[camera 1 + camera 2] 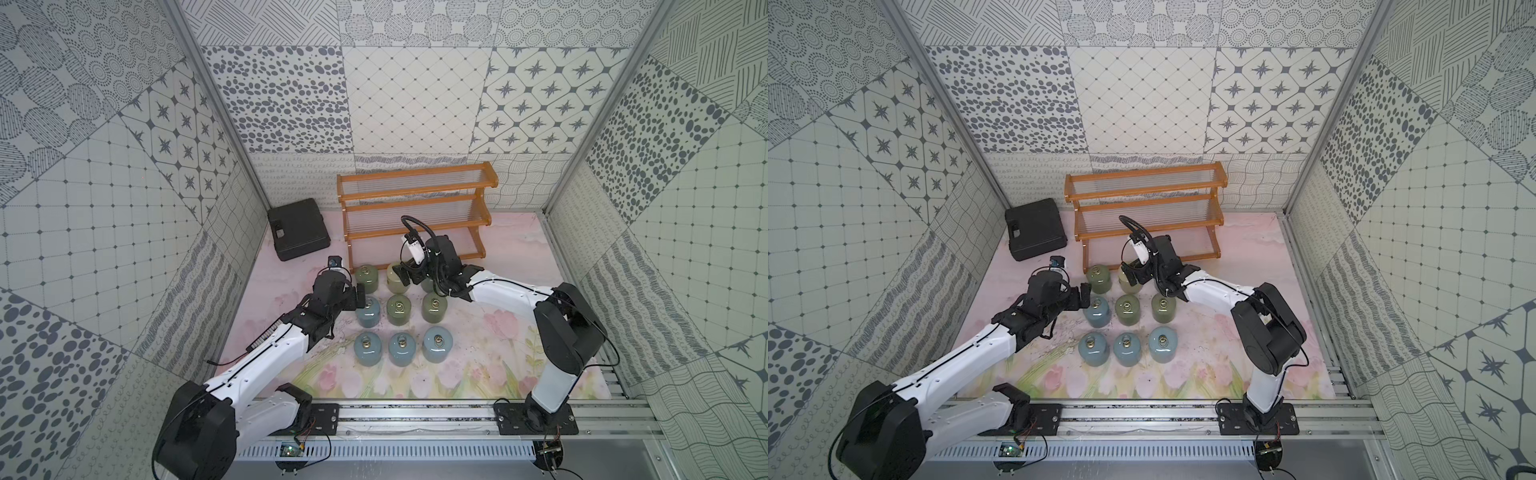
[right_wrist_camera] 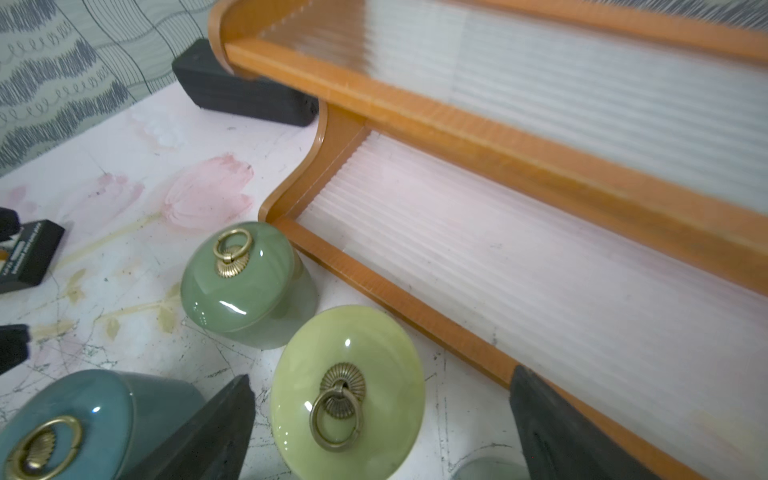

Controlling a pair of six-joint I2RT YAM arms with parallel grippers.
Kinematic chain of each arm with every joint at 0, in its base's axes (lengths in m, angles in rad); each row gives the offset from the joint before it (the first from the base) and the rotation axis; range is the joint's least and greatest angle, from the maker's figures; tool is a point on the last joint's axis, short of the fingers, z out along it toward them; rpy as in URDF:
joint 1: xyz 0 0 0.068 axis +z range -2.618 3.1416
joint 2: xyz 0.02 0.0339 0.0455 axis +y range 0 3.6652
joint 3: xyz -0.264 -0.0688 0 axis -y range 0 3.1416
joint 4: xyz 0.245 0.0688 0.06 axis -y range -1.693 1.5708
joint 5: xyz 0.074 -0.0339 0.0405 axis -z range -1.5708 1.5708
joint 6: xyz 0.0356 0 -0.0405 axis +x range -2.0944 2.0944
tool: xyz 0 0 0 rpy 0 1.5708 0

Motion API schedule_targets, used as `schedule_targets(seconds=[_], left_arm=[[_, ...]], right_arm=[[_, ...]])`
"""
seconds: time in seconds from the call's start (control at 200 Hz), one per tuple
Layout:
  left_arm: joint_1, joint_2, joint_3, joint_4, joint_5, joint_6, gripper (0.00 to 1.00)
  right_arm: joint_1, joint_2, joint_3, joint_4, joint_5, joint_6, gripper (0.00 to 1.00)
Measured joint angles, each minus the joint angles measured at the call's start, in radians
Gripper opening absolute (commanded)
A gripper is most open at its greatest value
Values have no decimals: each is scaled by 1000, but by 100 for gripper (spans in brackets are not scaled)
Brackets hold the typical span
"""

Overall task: Remove the tea canisters from the shelf
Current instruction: Reset both arms

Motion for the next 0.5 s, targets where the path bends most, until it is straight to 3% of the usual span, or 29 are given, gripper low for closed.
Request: schedule_targets(seconds=[0.19, 0.5], left_arm=[[70, 4, 3, 23, -3, 23, 100], [191, 80, -71, 187, -2, 90, 100]], right_arm=[[-103, -156, -57, -8, 6, 8, 99], [-408, -362, -299, 10, 57, 67, 100]])
